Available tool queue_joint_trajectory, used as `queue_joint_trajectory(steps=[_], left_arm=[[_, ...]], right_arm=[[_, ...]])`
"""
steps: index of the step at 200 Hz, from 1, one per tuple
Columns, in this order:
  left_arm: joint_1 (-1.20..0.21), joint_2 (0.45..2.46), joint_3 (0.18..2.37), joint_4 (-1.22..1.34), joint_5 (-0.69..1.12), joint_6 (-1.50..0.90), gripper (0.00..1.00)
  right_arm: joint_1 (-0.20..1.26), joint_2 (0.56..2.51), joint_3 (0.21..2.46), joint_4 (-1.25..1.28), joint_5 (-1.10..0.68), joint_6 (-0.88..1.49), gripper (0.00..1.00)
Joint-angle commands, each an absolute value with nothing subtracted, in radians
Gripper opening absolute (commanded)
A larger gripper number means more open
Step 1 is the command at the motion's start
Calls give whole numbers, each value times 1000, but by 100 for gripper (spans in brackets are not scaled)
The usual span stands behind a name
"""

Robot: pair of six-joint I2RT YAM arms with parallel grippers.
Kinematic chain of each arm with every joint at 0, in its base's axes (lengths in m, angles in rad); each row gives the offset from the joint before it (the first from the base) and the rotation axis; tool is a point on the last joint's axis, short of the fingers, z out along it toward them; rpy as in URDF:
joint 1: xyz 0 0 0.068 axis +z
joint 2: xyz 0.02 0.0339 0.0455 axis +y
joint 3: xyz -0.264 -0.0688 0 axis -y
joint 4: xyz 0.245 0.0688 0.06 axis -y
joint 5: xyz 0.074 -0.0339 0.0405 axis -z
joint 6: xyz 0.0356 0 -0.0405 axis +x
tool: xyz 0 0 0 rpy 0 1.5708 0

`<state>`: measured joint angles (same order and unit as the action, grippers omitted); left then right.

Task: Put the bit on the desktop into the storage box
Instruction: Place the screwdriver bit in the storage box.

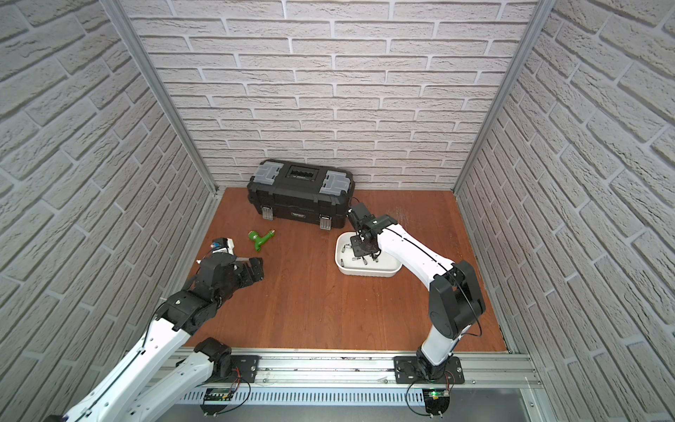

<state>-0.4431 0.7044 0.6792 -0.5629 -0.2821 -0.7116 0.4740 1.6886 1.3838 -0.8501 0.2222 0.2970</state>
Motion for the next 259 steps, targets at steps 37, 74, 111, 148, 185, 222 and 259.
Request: queue_joint_trajectory(steps=[37,74,111,148,185,222,259], left_arm=[[-435,710,667,-525,-283,-713,98],[-431,713,665,-525,-284,-712,98],[-427,716,667,-523,-276,-712,98],[-423,716,668,-520,-272,-710,98],[-420,716,667,-517,-268,-712,98],[-417,748,667,-518,-268,-713,98],[-416,767,673,-512,-257,-712,98]], right_arm=[[395,1701,1336,-784,198,255,3],[367,1751,1313,-748,183,254,3],[358,1812,1300,-715,169,261,3],[353,1842,1291,-700,163,262,3],[352,1844,1285,-697,161,261,3],[352,1812,1280,-695,156,251,11],[351,1751,1263,-689,170,241,28]])
